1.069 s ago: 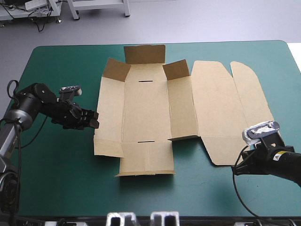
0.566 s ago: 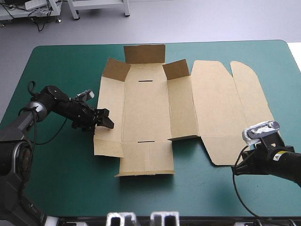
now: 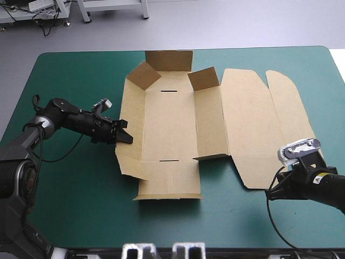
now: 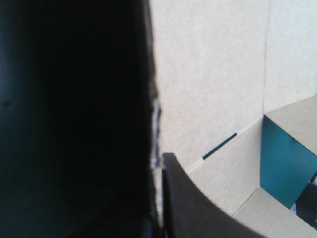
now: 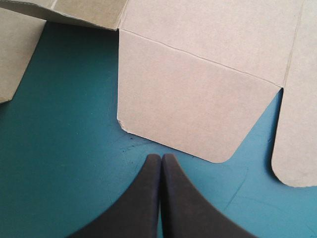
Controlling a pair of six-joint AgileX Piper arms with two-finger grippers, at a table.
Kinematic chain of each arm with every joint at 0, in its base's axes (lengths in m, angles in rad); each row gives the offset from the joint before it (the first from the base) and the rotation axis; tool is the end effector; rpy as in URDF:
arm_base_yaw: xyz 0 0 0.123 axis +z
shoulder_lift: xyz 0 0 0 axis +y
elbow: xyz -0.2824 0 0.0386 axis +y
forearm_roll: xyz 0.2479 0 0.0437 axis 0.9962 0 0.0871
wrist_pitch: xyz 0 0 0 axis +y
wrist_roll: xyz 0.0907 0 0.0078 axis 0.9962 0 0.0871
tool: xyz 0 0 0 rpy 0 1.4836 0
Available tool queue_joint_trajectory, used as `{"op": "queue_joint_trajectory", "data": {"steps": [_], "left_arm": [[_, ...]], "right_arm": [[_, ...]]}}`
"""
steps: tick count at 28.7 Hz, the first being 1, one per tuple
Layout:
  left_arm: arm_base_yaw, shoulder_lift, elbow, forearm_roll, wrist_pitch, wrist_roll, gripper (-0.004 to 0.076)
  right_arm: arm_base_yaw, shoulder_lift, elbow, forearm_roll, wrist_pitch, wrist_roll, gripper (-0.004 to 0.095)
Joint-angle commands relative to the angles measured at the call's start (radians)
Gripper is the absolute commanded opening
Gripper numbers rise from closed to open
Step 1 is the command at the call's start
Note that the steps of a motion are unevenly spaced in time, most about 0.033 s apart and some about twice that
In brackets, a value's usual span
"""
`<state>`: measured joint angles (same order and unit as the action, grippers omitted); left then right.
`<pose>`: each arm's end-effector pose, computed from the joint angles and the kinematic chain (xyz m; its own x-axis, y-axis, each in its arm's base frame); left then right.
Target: Fold the box
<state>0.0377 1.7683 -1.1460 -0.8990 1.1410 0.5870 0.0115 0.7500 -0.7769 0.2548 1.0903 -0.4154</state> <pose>0.3286 -0.0525 0.2197 -0.9843 0.0361 -0.1727 0.1476 0.7049 -0.6938 0.1167 0.0217 0.3212 -0.7446 -0.2925 -0.6000 -0.3719 0.9282 0.0090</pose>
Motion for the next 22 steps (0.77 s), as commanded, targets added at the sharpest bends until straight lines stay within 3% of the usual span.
{"op": "queue_joint_trajectory", "data": {"steps": [1, 8, 15, 22], "left_arm": [[-0.002, -0.043, -0.023, -0.215, 0.073, 0.175, -0.0008], [-0.002, -0.045, -0.083, -0.218, 0.152, 0.229, -0.0008], [-0.071, -0.098, -0.321, 0.070, 0.150, 0.156, -0.0008], [-0.270, -0.116, -0.557, 0.358, 0.108, 0.131, -0.0008]], "right_arm": [[0.004, -0.004, -0.022, 0.019, -0.040, -0.011, -0.0015], [0.004, -0.004, -0.022, 0.021, -0.038, -0.011, -0.0015], [0.004, -0.004, -0.022, 0.032, -0.050, -0.007, -0.0015], [0.004, -0.004, -0.022, 0.078, -0.102, -0.002, -0.0015]]}}
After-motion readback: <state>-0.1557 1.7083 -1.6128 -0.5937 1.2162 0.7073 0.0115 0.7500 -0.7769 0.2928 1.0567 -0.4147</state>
